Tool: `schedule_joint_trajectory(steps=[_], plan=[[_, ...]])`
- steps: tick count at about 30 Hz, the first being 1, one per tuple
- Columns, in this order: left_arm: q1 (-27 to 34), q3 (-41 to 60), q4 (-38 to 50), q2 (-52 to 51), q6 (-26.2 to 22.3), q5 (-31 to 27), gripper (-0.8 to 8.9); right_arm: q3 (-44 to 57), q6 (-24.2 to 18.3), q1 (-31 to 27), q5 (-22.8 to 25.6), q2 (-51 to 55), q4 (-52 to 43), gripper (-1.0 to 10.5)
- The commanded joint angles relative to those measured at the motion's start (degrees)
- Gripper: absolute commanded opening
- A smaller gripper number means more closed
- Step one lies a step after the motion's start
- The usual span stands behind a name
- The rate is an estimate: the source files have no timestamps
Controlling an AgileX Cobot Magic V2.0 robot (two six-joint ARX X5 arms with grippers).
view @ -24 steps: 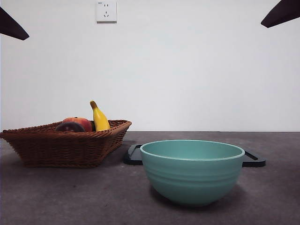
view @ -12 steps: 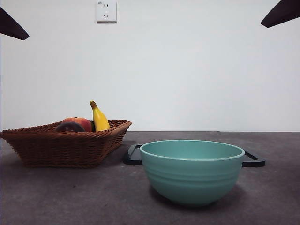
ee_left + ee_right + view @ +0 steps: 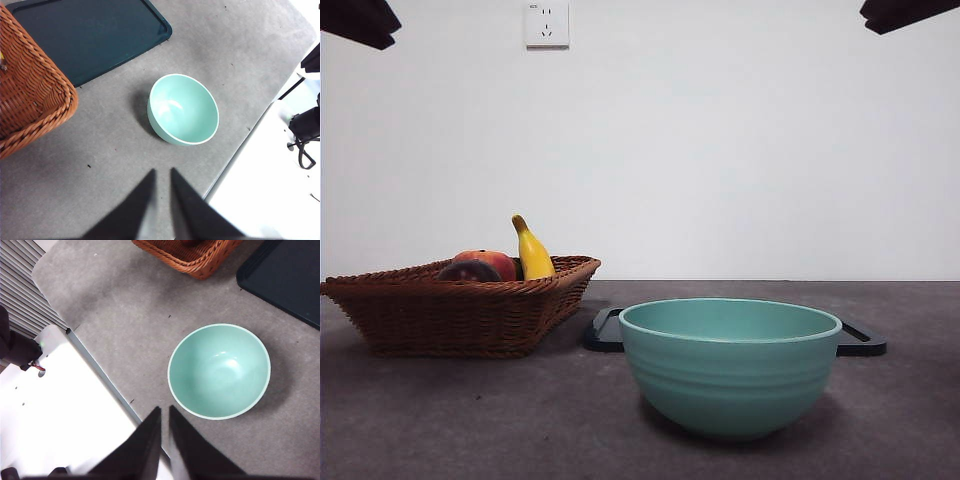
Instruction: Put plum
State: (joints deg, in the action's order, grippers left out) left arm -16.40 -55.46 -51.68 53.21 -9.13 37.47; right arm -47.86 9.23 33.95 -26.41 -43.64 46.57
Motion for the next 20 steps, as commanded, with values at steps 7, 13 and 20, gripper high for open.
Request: schedule_joint_trajectory(steps=[7,13,20], plan=[[-0.22,-1.38,0.2,0.33,-0.46,0.28,0.08,-0.92,-0.74,0.31,-0.17,-0.44,-0.46,0.1],[-0.22,-1.38,0.26,0.33,-0.46,0.28,0.08,-0.9,-0.74,0.31,-0.17,-0.44,-0.72,0.1],[-0.22,-1.38,0.26,0.33,-0.46,0.28,0.08,-0.92,-0.74,0.31,-0.17,-0.44,-0.74,0.1]])
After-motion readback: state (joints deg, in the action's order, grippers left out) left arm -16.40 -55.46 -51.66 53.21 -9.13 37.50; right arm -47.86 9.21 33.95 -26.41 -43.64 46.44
